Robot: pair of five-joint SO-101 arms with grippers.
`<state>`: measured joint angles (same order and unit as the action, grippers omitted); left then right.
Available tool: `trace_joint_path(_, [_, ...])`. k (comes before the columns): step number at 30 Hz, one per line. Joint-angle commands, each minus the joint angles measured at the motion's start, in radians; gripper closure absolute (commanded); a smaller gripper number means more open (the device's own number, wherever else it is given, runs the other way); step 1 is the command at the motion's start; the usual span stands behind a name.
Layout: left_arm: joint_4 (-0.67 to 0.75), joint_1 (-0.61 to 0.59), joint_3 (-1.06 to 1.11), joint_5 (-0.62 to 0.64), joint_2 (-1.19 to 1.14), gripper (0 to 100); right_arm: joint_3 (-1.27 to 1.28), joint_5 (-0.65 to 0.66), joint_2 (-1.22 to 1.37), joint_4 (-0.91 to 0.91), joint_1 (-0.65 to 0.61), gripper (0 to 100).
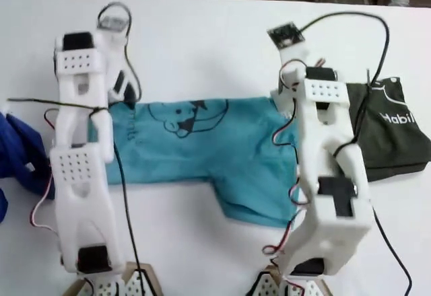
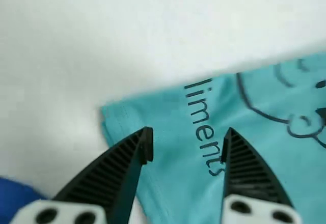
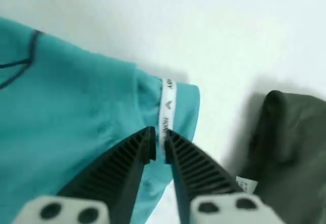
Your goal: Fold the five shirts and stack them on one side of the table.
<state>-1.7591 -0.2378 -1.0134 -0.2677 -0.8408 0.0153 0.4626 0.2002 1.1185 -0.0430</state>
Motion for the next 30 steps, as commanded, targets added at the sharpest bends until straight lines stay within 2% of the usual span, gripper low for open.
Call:
trace_joint_path(1, [-0.028, 0.009, 0.008, 0.002, 0.19, 76, -0.008, 0.0, -0.182, 0.127, -0.065, 84.7])
trace_joint_path(3, [-0.028, 0.009, 0.073, 0.003, 0.244, 76, -0.006, 0.0, -0.232, 0.191, -0.104, 82.2])
trace_joint_path(8, [-0.009, 0.009, 0.325, -0.005, 0.381, 76, -0.006, -0.002, -0.34, 0.274, -0.188, 84.2])
trace_joint_path(13, [0.072, 0.003, 0.579, -0.005, 0.557, 76, 0.098, -0.003, -0.466, 0.315, -0.266, 84.1])
trace_joint_path(23, [0.48, -0.006, 1.31, -0.005, 0.865, 76, 0.589, 0.025, -0.67, 0.196, -0.259, 84.1])
trace_joint_path(26, [0.566, -0.048, 1.457, -0.02, 0.918, 76, 0.669, 0.069, -0.725, 0.186, -0.252, 84.2])
trace_joint_path(30, [0.635, -0.118, 1.569, -0.104, 0.942, 76, 0.727, 0.077, -0.8, 0.191, -0.252, 84.2])
